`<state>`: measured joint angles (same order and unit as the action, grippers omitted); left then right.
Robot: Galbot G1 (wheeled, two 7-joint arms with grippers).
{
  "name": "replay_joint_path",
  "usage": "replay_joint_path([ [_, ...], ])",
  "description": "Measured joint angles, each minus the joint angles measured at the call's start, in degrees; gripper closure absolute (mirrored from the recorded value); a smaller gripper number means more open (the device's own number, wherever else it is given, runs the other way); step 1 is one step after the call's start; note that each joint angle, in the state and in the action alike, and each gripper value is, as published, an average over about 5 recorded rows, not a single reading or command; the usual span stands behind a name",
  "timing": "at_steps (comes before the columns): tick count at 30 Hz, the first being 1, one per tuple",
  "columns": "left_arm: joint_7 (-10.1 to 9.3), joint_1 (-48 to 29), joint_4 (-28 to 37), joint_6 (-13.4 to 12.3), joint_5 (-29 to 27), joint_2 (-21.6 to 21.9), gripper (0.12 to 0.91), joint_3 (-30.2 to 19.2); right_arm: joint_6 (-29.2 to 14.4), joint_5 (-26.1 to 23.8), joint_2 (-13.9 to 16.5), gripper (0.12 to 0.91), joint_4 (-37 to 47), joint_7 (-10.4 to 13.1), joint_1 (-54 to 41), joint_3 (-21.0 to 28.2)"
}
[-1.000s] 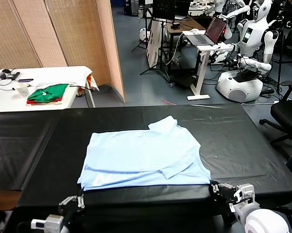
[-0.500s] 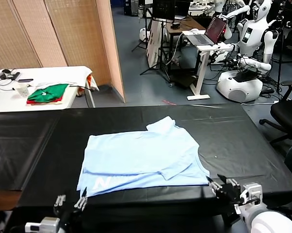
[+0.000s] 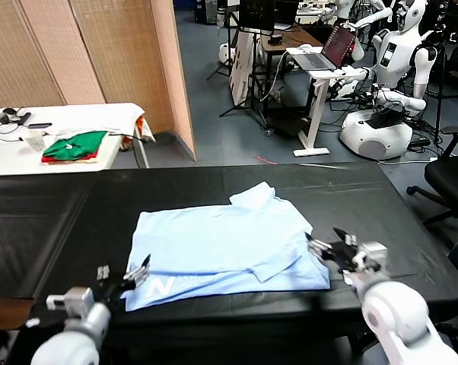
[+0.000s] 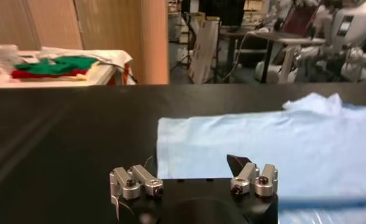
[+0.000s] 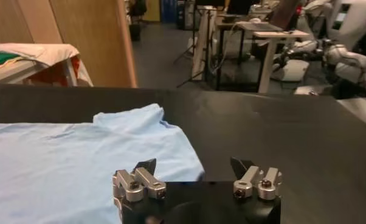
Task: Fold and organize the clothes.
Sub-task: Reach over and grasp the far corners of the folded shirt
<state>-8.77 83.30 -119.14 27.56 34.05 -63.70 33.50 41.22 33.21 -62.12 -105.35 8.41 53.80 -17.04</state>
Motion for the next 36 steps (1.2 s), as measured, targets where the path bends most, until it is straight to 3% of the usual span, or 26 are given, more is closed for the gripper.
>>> replay_joint_path([
  [7, -1.31, -13.56, 10.00, 3.91, 8.42, 4.41, 0.123, -3.44, 0.96, 0.65, -1.57, 0.118, 10.51, -2.29, -10.00, 5.29],
  [17, -0.78, -26.23, 21.03, 6.87, 12.35, 6.82, 0.123, -9.97, 0.93, -2.19, -4.51, 0.118, 21.61, -4.22, -19.63, 10.23],
  [29, -0.56, -31.89, 28.18, 7.89, 12.31, 5.91, 0.123, -13.22, -1.06, -2.56, -7.44, 0.120, 30.91, -5.68, -24.88, 12.53],
  [36, -0.44, -31.65, 29.30, 8.37, 13.19, 5.81, 0.123, -13.08, -1.72, -3.67, -8.69, 0.206, 34.07, -6.76, -25.74, 13.18],
])
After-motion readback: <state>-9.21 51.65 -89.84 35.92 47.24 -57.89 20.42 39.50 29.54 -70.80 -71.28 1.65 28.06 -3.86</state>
